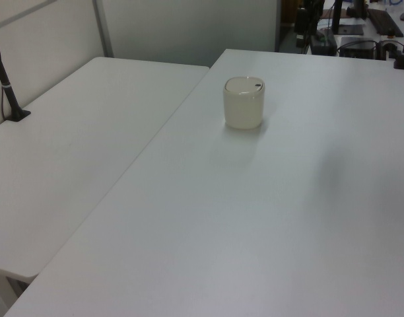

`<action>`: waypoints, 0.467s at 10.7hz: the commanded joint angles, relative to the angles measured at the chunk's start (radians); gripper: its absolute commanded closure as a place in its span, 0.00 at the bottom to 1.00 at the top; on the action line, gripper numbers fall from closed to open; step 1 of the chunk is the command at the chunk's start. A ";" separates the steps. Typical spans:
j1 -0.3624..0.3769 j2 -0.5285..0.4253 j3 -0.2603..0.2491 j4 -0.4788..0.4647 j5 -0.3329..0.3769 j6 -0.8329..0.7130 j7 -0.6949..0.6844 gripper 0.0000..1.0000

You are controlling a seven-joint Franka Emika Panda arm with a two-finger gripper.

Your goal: Open the trash bin

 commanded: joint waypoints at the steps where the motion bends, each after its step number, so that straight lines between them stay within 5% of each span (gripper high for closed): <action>1: 0.042 -0.016 -0.023 -0.010 0.013 0.008 -0.016 0.00; 5: 0.042 -0.019 -0.023 -0.010 0.013 0.008 -0.010 0.00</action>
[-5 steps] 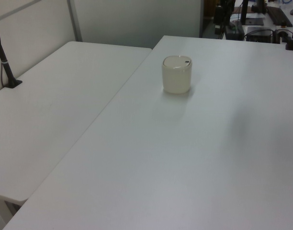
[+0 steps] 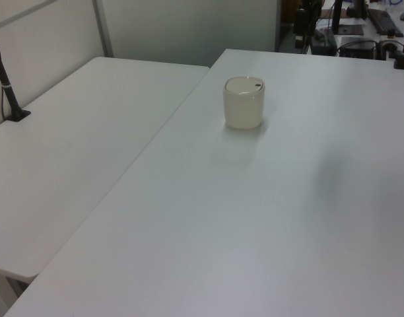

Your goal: Open the trash bin

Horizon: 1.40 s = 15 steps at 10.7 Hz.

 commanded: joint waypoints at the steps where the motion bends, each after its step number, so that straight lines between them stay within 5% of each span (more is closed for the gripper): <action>1: 0.021 -0.016 -0.023 -0.012 0.013 0.008 -0.008 0.00; 11: 0.020 0.005 -0.021 -0.013 0.021 0.060 -0.004 0.00; 15: 0.007 0.047 -0.023 -0.012 0.015 0.219 -0.004 0.17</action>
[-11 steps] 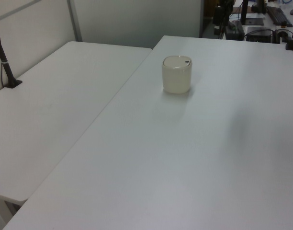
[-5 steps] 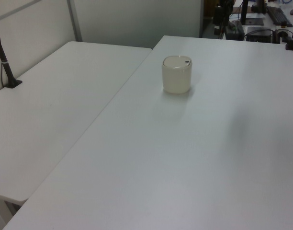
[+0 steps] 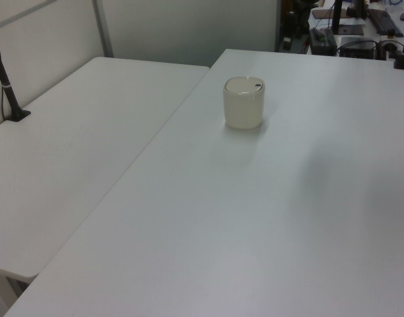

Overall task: Open the trash bin
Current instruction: 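Move the gripper over the cream bin and lower toward its lid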

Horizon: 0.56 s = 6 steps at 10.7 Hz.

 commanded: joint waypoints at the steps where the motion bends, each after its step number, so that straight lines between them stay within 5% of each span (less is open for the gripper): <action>1: 0.004 0.010 -0.020 -0.010 0.015 0.097 0.011 0.31; 2: 0.006 0.017 -0.020 -0.013 0.012 0.132 0.064 0.46; 3: 0.006 0.035 -0.020 -0.014 0.011 0.184 0.118 0.71; 6: 0.001 0.078 -0.021 -0.028 -0.001 0.333 0.230 0.94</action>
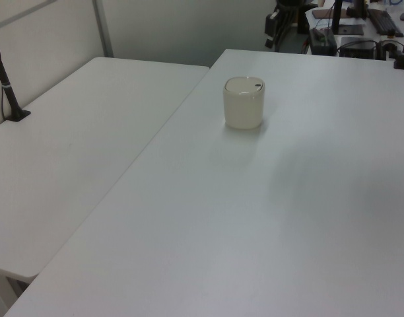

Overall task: Open the trash bin
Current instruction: 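Move the gripper over the cream bin and lower toward its lid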

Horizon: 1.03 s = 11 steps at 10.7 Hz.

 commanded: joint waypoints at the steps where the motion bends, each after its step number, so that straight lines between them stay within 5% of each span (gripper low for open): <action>1: -0.013 0.036 -0.013 -0.053 -0.001 0.184 0.092 0.98; 5: -0.027 0.087 -0.025 -0.066 -0.012 0.297 0.123 1.00; 11: -0.044 0.115 -0.028 -0.155 -0.144 0.409 0.125 0.99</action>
